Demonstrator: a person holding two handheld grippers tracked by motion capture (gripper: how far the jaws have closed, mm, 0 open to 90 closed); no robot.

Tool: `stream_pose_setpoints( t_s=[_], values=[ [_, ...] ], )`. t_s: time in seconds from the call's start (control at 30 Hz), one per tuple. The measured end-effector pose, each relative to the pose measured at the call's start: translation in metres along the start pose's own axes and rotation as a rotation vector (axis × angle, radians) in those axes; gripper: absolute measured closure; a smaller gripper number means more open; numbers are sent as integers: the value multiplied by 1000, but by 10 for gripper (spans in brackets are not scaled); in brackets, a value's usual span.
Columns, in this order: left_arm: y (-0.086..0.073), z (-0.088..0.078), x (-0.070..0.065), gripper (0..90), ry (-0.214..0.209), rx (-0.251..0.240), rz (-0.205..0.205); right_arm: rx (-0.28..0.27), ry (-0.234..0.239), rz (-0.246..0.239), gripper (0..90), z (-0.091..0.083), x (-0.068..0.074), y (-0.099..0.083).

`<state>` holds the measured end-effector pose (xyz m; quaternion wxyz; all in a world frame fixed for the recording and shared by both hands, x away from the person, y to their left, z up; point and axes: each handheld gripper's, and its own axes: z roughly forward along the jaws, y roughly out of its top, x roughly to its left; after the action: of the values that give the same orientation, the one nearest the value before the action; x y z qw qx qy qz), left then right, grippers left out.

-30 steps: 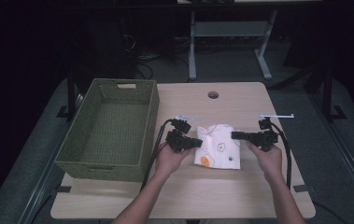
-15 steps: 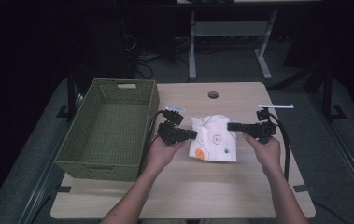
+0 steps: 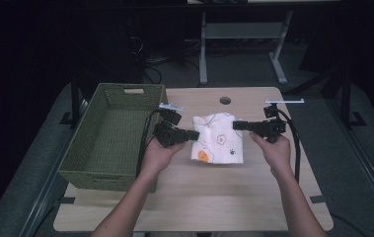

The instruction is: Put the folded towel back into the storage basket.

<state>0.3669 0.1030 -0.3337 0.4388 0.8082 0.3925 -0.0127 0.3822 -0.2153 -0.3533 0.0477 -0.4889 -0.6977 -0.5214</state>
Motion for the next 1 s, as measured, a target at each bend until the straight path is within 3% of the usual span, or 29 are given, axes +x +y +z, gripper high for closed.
stream_pose_setpoints(
  t_s=[0.6,1.0],
  values=[
    [10,-48,15,871,5,-31,11,12,26,-39,828,23,34,28],
    [13,-69,28,872,-3,-39,7,15,37,-64,828,39,54,43]
  ],
)
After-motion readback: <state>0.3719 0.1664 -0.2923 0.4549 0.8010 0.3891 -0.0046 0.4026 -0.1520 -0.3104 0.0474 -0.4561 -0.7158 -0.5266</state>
